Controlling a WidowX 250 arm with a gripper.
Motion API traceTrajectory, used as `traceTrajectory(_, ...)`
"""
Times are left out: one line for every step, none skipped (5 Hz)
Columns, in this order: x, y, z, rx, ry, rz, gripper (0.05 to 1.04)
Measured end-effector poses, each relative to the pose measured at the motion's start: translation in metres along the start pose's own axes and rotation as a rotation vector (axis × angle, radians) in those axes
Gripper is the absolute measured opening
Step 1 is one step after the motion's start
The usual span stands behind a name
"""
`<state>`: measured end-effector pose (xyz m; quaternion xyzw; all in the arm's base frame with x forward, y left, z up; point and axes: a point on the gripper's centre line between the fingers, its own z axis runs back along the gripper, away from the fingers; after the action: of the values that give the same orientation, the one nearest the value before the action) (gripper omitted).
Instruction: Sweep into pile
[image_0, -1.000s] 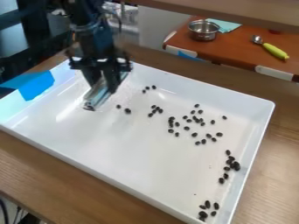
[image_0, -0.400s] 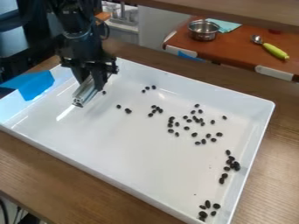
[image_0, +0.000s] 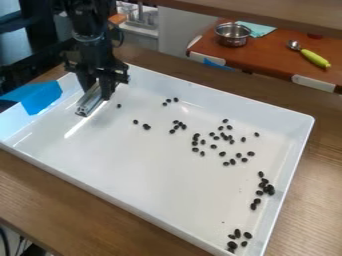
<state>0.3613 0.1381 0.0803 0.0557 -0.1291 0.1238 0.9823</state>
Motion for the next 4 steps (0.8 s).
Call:
traceTrajectory(-0.002, 0.002, -0.004, 0.056, 0.023, -0.027, 0.375)
traceTrajectory(-0.005, 0.004, -0.015, 0.09, 0.05, -0.035, 0.375)
traceTrajectory(0.0, 0.003, -0.014, 0.088, 0.018, -0.045, 0.375)
traceTrajectory(0.002, -0.002, -0.02, 0.096, 0.008, -0.048, 0.375)
